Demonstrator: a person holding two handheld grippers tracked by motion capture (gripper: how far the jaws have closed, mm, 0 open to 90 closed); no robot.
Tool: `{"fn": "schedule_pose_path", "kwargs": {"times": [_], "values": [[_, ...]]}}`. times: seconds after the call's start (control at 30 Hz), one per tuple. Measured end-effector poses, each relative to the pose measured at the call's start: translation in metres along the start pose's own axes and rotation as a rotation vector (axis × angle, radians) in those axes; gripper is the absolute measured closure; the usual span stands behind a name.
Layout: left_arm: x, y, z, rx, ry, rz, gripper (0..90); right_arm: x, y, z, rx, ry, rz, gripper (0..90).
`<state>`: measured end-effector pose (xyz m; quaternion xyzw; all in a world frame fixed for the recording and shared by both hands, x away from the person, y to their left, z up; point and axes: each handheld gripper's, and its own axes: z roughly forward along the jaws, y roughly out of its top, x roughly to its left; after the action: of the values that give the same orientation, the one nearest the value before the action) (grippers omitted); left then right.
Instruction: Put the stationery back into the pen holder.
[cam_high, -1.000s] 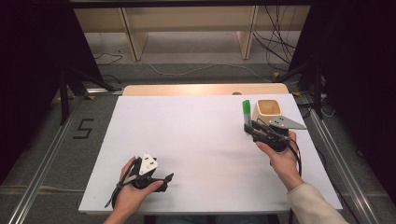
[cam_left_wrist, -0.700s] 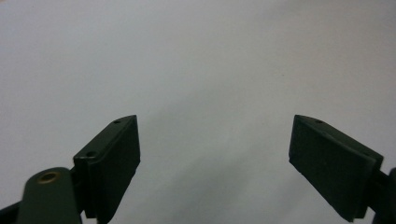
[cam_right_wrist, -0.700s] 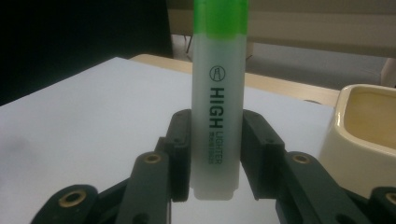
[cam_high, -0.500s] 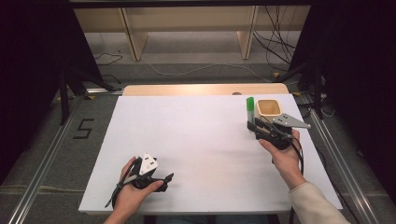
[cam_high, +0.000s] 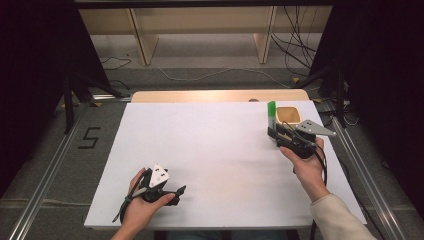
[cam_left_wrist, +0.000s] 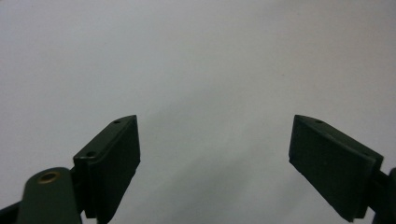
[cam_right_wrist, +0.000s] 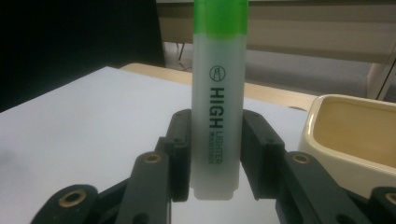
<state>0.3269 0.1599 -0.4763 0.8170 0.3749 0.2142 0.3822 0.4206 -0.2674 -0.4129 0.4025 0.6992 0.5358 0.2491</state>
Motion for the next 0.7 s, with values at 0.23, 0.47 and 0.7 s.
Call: {"fn": "schedule_pose_path", "kwargs": {"times": [0.23,0.47,0.7], "values": [[0.0,0.0,0.0,0.002,0.0,0.001,16.3,-0.005,0.003,-0.001,-0.011,-0.013,0.007,66.1],[0.0,0.0,0.0,0.002,0.0,0.0,16.3,-0.01,0.006,-0.003,-0.022,-0.031,0.013,66.1],[0.0,0.0,0.0,0.002,0.0,-0.001,16.3,-0.017,0.008,-0.002,-0.03,-0.051,0.016,66.1]]}}
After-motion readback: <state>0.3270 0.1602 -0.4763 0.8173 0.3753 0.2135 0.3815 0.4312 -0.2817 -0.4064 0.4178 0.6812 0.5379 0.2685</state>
